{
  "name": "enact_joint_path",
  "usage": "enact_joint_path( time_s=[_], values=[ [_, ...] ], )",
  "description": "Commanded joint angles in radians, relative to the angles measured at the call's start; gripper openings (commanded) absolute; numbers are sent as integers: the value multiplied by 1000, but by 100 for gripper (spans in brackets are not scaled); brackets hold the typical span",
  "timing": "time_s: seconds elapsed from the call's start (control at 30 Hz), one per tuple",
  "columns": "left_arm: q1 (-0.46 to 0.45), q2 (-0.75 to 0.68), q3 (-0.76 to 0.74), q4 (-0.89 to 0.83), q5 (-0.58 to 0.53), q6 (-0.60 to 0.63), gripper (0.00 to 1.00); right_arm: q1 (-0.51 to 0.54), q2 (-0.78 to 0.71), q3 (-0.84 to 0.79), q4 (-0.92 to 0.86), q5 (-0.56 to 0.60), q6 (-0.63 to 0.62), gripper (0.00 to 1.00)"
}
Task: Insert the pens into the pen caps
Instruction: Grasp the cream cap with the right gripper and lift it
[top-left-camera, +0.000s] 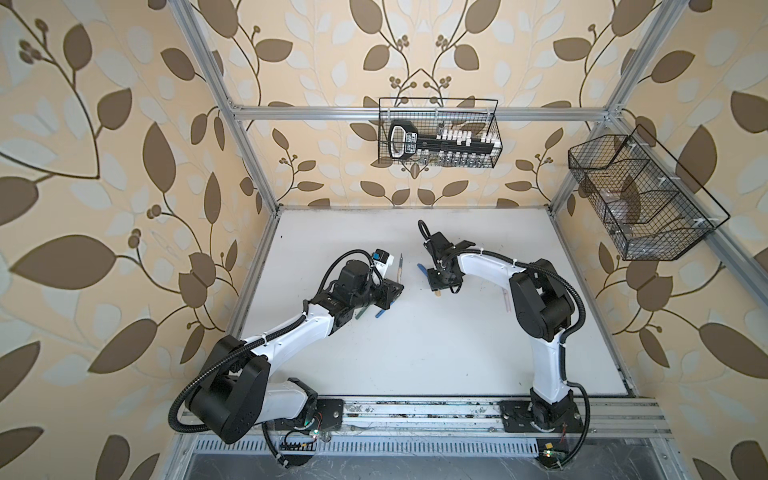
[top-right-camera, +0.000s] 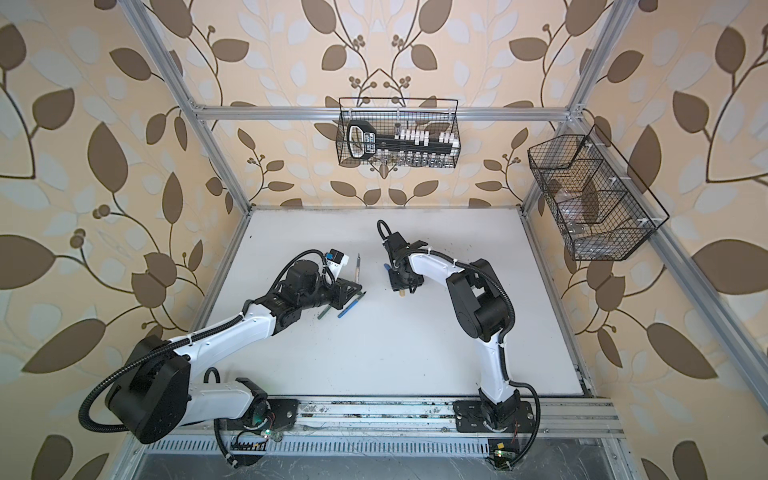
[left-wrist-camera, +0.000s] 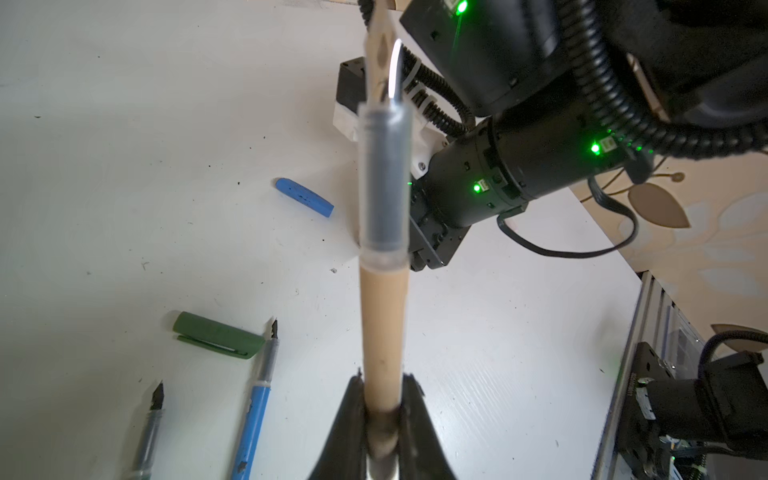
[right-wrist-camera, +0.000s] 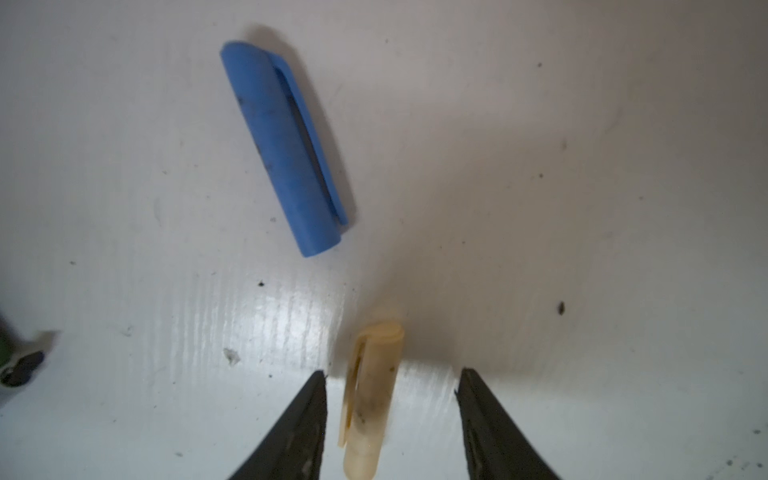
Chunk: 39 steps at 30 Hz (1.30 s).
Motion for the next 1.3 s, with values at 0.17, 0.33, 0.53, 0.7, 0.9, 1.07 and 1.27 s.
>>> enact_joint_path(
  time_s=[0.17, 0.33, 0.53, 0.7, 0.9, 1.07, 1.27],
  values=[
    [-4, -10, 12, 24, 13, 10, 14, 11, 50, 54, -48, -4, -21, 48],
    [-4, -14, 10, 18, 9, 13, 14, 18, 51, 50, -56, -5, -21, 45],
    [-4, -22, 5, 24, 2, 14, 14, 24, 53, 50, -65, -10, -25, 45],
    [-5, -19, 11, 18, 7, 14, 14, 22, 71, 71, -77, 7, -42, 42],
    [-4, -19, 11, 16, 2, 18, 14, 14, 66, 48, -77, 11, -46, 32],
    [-4, -11, 11, 18, 2, 17, 14, 11, 39, 12, -43, 7, -43, 24],
    [-4, -8, 12, 19, 10, 14, 14, 1, -41, -64, 30, -24, -35, 19]
  ],
)
